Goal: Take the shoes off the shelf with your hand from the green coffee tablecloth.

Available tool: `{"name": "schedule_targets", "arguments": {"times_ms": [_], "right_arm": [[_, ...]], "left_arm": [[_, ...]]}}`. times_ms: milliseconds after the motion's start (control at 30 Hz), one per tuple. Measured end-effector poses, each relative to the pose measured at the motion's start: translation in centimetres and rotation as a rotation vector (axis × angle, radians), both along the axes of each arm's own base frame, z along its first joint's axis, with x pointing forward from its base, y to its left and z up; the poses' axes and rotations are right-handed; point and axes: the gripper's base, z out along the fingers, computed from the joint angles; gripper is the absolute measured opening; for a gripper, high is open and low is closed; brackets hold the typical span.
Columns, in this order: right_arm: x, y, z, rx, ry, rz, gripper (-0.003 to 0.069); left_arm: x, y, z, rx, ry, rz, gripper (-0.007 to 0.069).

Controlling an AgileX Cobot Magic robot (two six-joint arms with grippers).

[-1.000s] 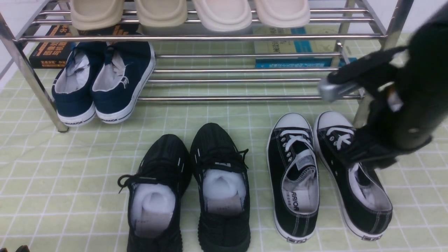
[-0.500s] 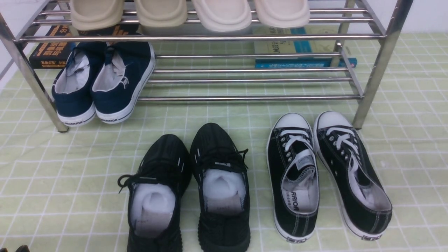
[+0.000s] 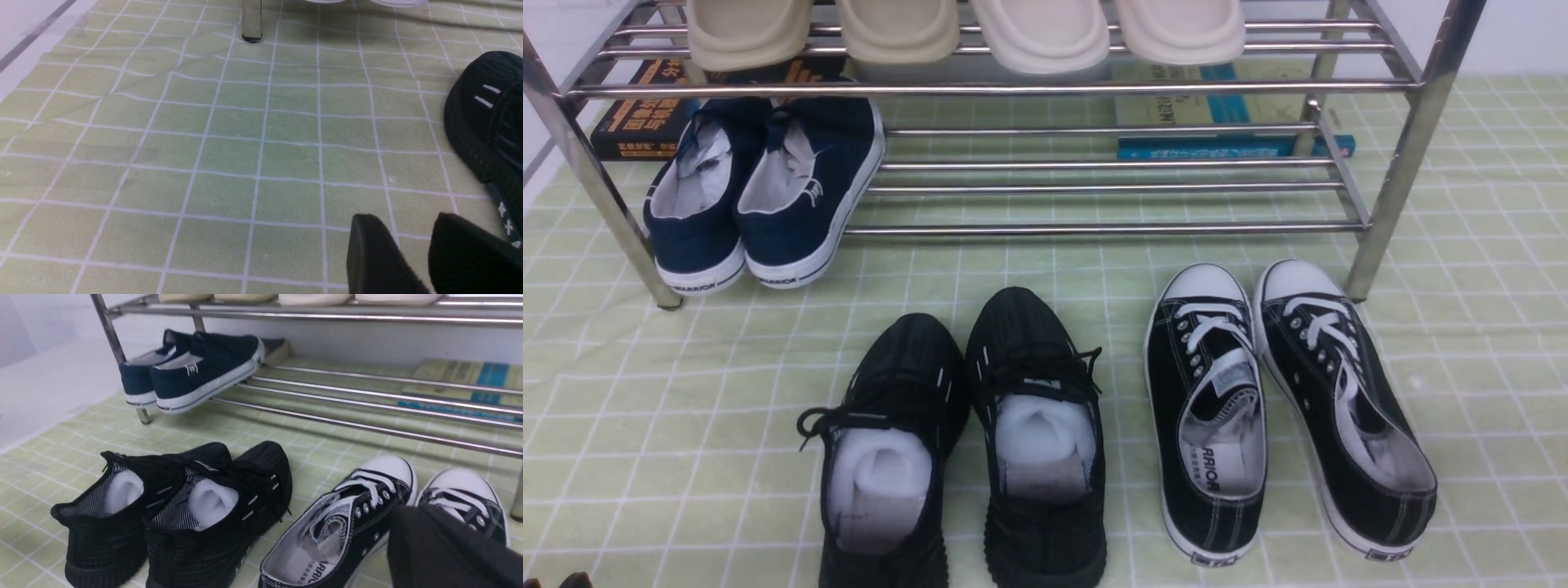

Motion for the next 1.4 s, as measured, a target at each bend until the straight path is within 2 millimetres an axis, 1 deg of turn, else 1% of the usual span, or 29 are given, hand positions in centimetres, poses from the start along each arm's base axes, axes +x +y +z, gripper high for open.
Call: {"name": "schedule_targets", "arguments": {"times_ms": [33,67,133,167,267,600,733,767,867,900,933,1000,1233,1400], "right_arm": [[0.0,0.0,-0.1,0.001,0.001,0.000,-0.0013],[0.1,0.1,-1.1,-0.008,0.013,0.002,-0.0013],[0.1,0.1,-1.6,-0.014,0.021,0.002,-0.0013],[0.2,0.1,-2.4,-0.029,0.042,0.002,-0.0013],[0.2,0.2,-3.3,-0.043,0.063,0.002,-0.0010],[0.2,0.2,-3.8,-0.050,0.075,0.002,-0.0006],[-0.1,-0.1,-5.2,-0.058,0.076,-0.003,-0.0004],[-0.2,-0.4,-6.0,-0.081,0.064,-0.021,-0.0003],[-0.3,-1.0,-7.2,-0.116,0.051,-0.089,-0.0001],[-0.3,-1.0,-7.3,-0.112,0.054,-0.097,0.0000],[-0.4,-1.4,-8.0,-0.135,0.052,-0.144,0.0000],[-0.4,-1.9,-8.7,-0.170,0.053,-0.217,0.0001],[-0.6,-3.4,-9.8,-0.233,0.136,-0.438,0.0004],[-0.9,-3.9,-9.7,-0.229,0.147,-0.530,0.0009]], "left_arm": [[0.0,0.0,0.0,0.000,0.000,0.000,0.0242],[0.0,0.0,0.0,0.000,0.000,0.000,0.0242],[0.0,0.0,0.0,0.000,0.000,0.000,0.0242],[0.0,0.0,0.0,0.000,0.000,0.000,0.0242],[0.0,0.0,0.0,0.000,0.000,0.000,0.0242],[0.0,0.0,0.0,0.000,0.000,0.000,0.0242],[0.0,0.0,0.0,0.000,0.000,0.000,0.0242],[0.0,0.0,0.0,0.000,0.000,0.000,0.0242],[0.0,0.0,0.0,0.000,0.000,0.000,0.0242],[0.0,0.0,0.0,0.000,0.000,0.000,0.0242],[0.0,0.0,0.0,0.000,0.000,0.000,0.0242],[0.0,0.0,0.0,0.000,0.000,0.000,0.0242],[0.0,0.0,0.0,0.000,0.000,0.000,0.0242],[0.0,0.0,0.0,0.000,0.000,0.000,0.0242]]}}
